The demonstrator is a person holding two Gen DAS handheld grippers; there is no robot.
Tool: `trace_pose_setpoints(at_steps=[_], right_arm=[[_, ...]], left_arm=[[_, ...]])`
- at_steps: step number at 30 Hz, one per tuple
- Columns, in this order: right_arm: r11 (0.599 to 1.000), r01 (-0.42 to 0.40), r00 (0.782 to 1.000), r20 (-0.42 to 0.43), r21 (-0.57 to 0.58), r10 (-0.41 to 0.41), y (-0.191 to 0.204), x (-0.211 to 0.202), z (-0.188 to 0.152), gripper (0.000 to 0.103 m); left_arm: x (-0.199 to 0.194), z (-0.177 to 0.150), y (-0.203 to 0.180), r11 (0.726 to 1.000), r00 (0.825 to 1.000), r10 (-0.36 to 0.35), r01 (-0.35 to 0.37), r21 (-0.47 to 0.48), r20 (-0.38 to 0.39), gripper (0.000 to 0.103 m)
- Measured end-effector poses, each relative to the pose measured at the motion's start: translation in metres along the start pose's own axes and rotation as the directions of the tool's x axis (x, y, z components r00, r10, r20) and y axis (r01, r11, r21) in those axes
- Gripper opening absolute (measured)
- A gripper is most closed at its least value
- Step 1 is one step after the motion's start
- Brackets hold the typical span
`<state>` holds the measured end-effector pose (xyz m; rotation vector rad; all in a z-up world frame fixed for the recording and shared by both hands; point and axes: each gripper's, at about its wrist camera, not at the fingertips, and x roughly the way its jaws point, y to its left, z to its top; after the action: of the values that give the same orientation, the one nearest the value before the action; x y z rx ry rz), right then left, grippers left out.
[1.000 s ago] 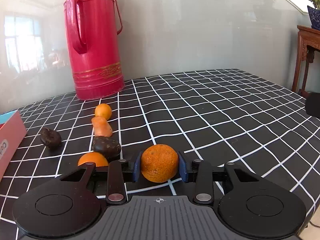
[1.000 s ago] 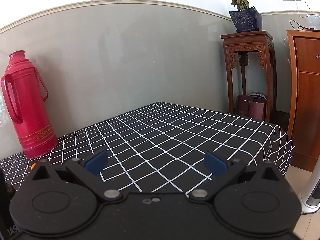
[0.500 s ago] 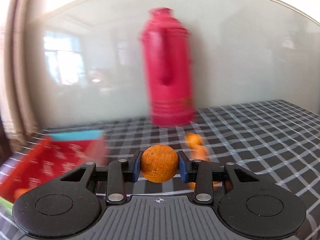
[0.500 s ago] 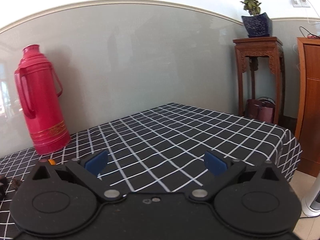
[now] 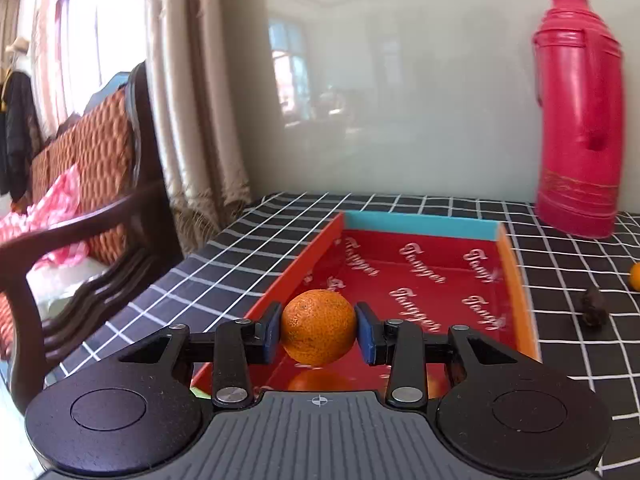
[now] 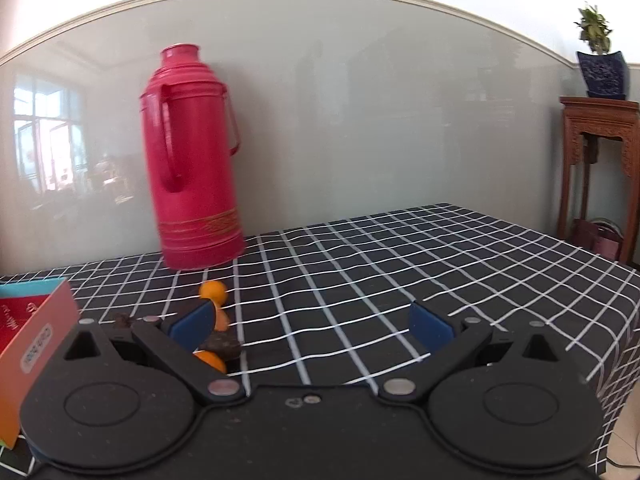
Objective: Organize fruits
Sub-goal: 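Carry the orange into the box and open the left gripper, then lower the right gripper onto a small mandarin orange and close on it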
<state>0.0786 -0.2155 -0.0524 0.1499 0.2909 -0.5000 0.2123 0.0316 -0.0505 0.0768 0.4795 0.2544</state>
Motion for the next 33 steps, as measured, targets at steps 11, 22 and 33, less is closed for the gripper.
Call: trace_pose_setpoints(at_steps=[11, 22, 33], right_arm=[[0.994, -0.099, 0.994, -0.048, -0.046, 0.097, 0.036, 0.008, -0.007, 0.097], [0.986, -0.148, 0.979, -0.156, -0.074, 0.135, 0.059, 0.033, -0.017, 0.076], [0.992, -0.092, 0.963, -0.262, -0.089, 0.065, 0.067, 0.063, -0.027, 0.048]], left_arm=[[-0.003, -0.009, 0.016, 0.997, 0.998, -0.06, 0.059, -0.041, -0.019, 0.066], [-0.04, -0.011, 0.044, 0.997, 0.993, -0.004, 0.013, -0.073, 0.121, 0.091], [-0.039, -0.016, 0.085, 0.989, 0.988, 0.078, -0.061, -0.132, 0.131, 0.095]])
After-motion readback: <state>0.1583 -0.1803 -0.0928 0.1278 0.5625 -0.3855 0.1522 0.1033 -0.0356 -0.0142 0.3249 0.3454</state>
